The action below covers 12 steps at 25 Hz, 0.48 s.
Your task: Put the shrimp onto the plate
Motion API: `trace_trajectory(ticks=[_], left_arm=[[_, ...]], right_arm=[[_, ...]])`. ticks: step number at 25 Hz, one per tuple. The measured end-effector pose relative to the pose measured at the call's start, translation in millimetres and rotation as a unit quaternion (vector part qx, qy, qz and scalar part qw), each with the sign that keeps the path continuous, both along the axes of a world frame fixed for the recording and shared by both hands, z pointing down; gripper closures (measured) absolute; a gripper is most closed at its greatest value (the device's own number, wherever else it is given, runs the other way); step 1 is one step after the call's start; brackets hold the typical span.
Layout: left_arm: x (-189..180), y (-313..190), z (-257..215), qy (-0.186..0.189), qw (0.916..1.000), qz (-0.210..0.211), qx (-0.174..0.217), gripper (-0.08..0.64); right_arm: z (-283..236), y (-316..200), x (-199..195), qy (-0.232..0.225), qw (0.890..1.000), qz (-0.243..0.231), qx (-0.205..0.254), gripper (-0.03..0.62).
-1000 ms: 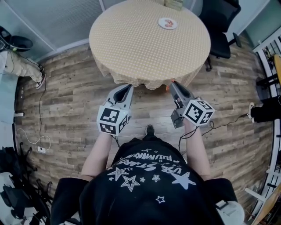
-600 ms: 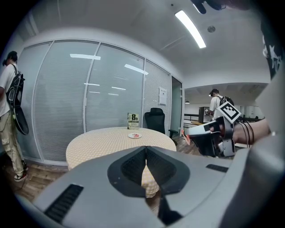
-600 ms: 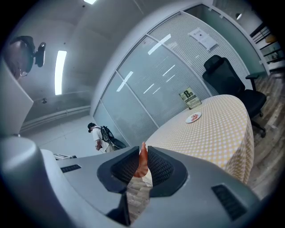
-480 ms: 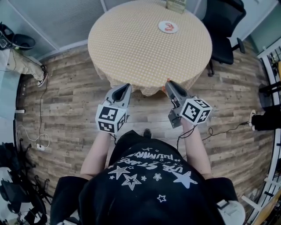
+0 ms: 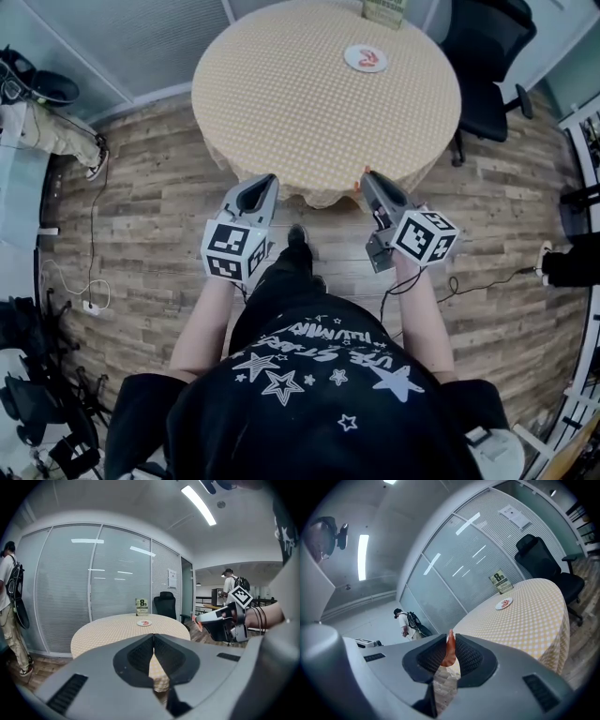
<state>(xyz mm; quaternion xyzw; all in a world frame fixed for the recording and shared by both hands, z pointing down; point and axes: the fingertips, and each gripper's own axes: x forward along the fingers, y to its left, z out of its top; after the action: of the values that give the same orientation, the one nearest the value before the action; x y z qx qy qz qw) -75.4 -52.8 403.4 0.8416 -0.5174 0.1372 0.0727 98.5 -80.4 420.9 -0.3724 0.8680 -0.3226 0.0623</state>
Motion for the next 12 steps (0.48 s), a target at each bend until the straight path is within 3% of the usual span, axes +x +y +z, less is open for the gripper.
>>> trace_trajectory(ticks=[12], left_arm=[[6, -59, 11, 0.011, 0.9997, 0.021, -0.004, 0.549]], right_arm=[[9, -46, 27, 0.007, 0.999, 0.048, -0.01, 0.522]])
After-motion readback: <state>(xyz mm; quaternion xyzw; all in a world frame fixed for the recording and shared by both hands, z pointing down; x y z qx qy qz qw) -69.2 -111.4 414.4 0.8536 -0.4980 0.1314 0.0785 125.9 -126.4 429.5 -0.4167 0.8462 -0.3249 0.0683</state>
